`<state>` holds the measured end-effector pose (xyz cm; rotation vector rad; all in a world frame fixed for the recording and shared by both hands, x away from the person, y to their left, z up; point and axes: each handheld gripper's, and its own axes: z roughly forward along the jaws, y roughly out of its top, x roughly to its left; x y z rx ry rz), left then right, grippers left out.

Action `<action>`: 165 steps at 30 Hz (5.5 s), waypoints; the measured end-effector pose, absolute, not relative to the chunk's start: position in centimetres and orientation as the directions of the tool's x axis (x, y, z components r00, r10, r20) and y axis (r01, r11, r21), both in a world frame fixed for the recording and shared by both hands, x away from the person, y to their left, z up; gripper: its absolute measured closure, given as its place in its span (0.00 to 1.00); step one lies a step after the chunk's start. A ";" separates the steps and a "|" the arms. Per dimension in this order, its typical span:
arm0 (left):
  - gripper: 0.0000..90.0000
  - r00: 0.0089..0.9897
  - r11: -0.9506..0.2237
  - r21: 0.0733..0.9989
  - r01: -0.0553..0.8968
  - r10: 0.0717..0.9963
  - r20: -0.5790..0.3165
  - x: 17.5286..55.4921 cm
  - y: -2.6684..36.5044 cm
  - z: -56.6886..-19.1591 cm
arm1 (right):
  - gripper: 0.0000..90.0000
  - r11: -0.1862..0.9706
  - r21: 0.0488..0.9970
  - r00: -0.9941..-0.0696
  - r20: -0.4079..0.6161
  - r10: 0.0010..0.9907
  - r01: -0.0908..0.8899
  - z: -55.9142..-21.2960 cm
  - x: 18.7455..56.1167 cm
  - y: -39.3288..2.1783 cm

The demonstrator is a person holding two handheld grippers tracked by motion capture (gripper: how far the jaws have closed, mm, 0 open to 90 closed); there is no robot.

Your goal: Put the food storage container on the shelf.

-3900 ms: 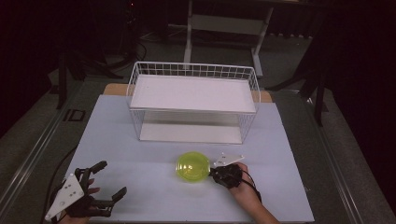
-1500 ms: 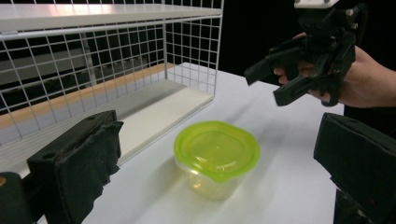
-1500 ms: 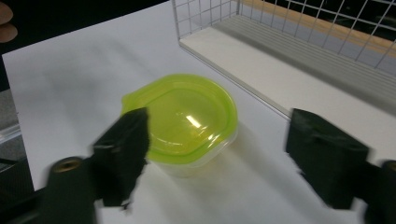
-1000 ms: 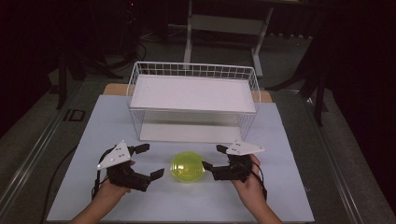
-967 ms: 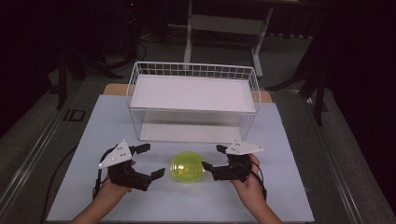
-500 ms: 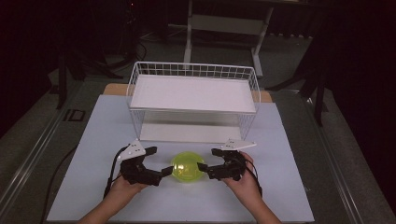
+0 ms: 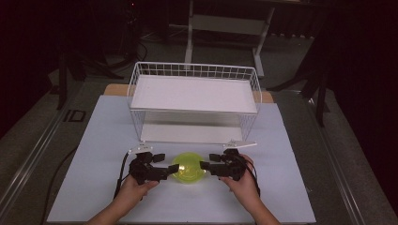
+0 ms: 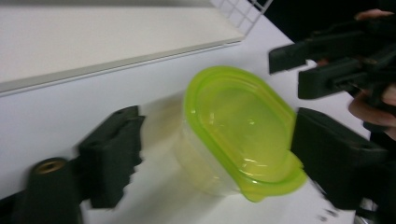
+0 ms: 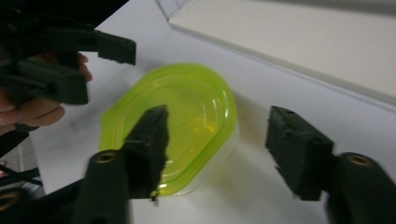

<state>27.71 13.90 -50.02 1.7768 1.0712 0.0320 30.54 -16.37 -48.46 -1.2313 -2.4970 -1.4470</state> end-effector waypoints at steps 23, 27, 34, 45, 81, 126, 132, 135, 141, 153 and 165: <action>0.73 0.582 -0.128 0.666 0.735 0.623 -0.522 27.1 13.8 -50.8 | 0.76 0.288 0.662 -0.657 0.413 0.630 0.692 -49.4 30.1 -15.5; 0.78 0.570 -0.107 0.672 0.733 0.635 -0.521 26.4 13.8 -50.7 | 0.81 0.282 0.656 -0.654 0.432 0.621 0.701 -49.3 29.6 -15.3; 0.88 0.548 -0.096 0.664 0.741 0.657 -0.518 25.3 13.8 -50.3 | 0.90 0.273 0.664 -0.660 0.442 0.607 0.696 -48.7 28.3 -15.4; 0.91 0.556 -0.068 0.689 0.722 0.650 -0.518 26.3 13.9 -48.5 | 0.90 0.235 0.692 -0.649 0.425 0.631 0.682 -47.7 28.3 -15.4; 0.90 0.513 0.071 0.757 0.650 0.693 -0.506 35.3 12.0 -48.1 | 0.90 -0.014 0.723 -0.491 0.483 0.725 0.691 -47.3 35.7 -16.0; 0.65 0.388 0.231 0.702 0.674 0.697 -0.602 40.2 12.0 -50.8 | 0.74 -0.187 0.687 -0.336 0.551 0.764 0.702 -49.5 39.6 -15.5; 0.61 0.380 0.264 0.698 0.666 0.685 -0.622 39.9 12.2 -50.8 | 0.65 -0.173 0.701 -0.360 0.542 0.759 0.692 -49.7 39.5 -15.7; 0.61 0.415 0.217 0.711 0.669 0.685 -0.599 39.6 12.3 -50.9 | 0.61 -0.169 0.710 -0.350 0.522 0.778 0.684 -49.7 39.3 -15.7; 0.57 0.434 0.222 0.711 0.667 0.660 -0.613 38.7 11.5 -50.8 | 0.56 -0.137 0.728 -0.358 0.481 0.800 0.672 -49.7 39.3 -16.2; 0.50 0.508 0.173 0.767 0.618 0.656 -0.558 36.2 12.3 -50.2 | 0.62 -0.066 0.790 -0.402 0.380 0.833 0.609 -48.4 36.4 -16.8; 0.20 0.628 0.146 0.855 0.498 0.619 -0.471 32.3 14.4 -49.2 | 1.00 0.037 0.757 -0.449 0.347 0.823 0.652 -49.7 34.7 -14.6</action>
